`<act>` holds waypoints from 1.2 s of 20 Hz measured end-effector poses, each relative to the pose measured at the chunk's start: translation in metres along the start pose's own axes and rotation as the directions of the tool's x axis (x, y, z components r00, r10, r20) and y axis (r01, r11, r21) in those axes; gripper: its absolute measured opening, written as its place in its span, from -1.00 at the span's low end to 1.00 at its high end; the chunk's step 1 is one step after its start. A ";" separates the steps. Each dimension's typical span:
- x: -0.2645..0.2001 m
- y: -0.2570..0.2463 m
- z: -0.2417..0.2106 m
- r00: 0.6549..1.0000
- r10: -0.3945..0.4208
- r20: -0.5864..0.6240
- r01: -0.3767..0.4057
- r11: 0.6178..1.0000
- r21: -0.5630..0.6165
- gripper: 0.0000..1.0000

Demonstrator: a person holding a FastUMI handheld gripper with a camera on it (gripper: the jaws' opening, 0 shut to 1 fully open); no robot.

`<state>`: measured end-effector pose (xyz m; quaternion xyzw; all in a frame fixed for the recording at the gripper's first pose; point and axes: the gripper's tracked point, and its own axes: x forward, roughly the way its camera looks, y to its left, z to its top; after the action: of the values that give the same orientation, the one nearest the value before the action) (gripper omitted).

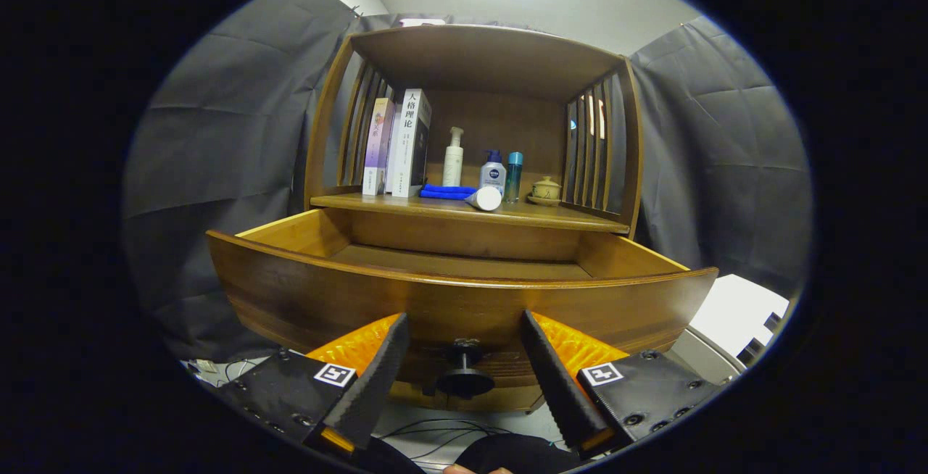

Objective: Pull open the drawer, take out the items inside it, and place them on the countertop above the cabinet.

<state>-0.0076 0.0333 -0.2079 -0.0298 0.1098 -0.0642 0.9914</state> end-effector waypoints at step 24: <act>0.104 0.005 0.030 1.000 -0.025 0.019 0.024 0.999 0.046 0.95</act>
<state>0.1001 0.0258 -0.2016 -0.0092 0.0983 -0.0784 0.9920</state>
